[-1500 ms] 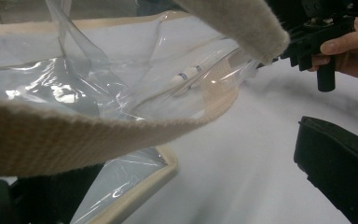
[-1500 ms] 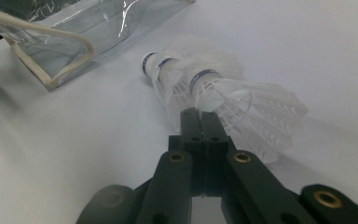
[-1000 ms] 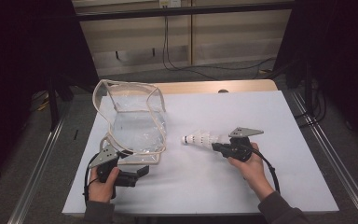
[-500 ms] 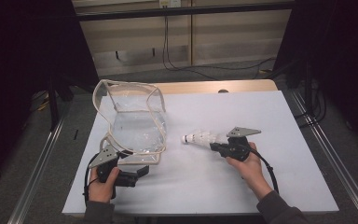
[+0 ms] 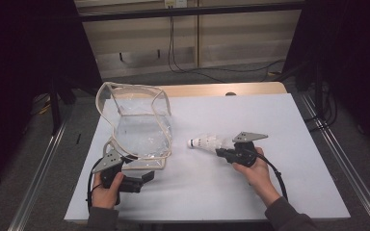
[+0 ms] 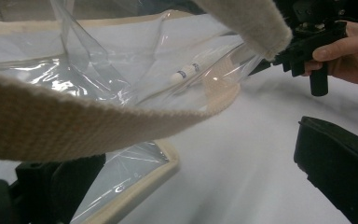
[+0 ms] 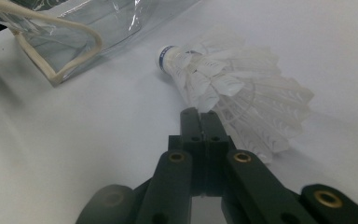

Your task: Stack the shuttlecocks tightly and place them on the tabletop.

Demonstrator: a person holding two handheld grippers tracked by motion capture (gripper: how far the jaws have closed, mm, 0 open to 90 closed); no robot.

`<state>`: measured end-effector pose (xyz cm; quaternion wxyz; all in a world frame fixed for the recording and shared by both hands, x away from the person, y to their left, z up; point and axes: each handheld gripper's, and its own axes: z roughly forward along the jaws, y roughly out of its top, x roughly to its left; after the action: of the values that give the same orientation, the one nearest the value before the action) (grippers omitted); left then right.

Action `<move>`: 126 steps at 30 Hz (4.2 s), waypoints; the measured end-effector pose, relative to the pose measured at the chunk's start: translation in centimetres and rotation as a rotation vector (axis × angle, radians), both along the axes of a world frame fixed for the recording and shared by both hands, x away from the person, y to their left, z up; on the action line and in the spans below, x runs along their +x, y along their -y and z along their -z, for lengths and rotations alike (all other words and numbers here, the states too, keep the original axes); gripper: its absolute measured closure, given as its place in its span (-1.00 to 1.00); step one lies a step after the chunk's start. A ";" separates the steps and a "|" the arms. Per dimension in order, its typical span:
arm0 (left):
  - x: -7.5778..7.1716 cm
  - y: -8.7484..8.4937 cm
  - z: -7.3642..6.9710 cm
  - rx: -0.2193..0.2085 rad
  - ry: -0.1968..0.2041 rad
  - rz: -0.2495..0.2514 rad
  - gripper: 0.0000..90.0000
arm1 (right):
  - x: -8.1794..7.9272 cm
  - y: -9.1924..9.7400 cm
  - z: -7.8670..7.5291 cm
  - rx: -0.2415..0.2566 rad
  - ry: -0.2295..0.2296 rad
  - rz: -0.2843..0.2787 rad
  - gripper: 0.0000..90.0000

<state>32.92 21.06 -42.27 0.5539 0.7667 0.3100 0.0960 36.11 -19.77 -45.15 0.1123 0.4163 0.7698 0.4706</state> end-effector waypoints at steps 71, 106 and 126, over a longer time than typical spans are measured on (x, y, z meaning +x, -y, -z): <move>0.2 0.3 0.1 0.013 -0.006 0.007 -0.95 | 0.4 -2.9 0.2 -0.011 -0.012 0.101 -0.61; 0.3 0.2 0.1 0.012 -0.006 0.006 -0.95 | 1.0 -4.2 0.5 -0.062 -0.003 0.112 0.17; 0.2 0.1 0.1 0.014 -0.004 0.004 -0.95 | 1.2 -4.2 0.7 -0.067 -0.009 0.104 0.87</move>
<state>33.15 20.94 -42.36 0.5481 0.7715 0.3086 0.0956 37.35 -15.60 -45.85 0.1470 0.4537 0.7630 0.4363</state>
